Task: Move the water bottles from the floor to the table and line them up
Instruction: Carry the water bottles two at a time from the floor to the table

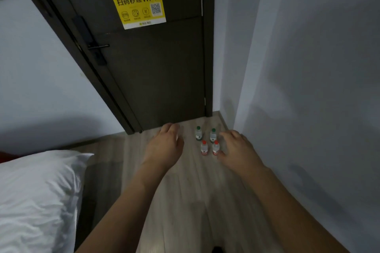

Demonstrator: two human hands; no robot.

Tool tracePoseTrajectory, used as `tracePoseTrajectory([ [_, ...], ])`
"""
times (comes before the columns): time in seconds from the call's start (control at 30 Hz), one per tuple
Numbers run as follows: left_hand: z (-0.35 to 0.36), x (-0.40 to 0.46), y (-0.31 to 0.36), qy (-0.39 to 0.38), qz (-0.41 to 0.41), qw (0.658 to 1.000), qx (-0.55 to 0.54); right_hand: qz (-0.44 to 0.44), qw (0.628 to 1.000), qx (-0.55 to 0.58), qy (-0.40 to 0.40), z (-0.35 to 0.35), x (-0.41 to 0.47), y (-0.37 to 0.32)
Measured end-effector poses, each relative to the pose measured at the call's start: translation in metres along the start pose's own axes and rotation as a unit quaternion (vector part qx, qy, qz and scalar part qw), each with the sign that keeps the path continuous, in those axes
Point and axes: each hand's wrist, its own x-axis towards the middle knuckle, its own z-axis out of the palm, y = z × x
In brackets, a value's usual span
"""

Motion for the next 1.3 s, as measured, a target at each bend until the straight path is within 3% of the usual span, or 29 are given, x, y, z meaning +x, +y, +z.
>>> tracePoseTrajectory([
  [0.57,0.040,0.277,-0.099,-0.080,0.027,0.996,-0.038,0.094,0.994,0.005,-0.054,0.018,0.268,-0.010],
  [0.83,0.108,0.380,-0.109,-0.165,0.066,0.983,-0.051,0.159,0.982,-0.028,-0.099,0.052,0.360,0.033],
  [1.0,0.234,0.419,-0.128,-0.209,0.071,0.975,-0.039,0.191,0.972,-0.031,-0.132,0.159,0.408,0.117],
  [1.3,0.623,0.472,-0.162,-0.308,0.085,0.947,-0.001,0.223,0.958,-0.033,-0.176,0.474,0.493,0.333],
])
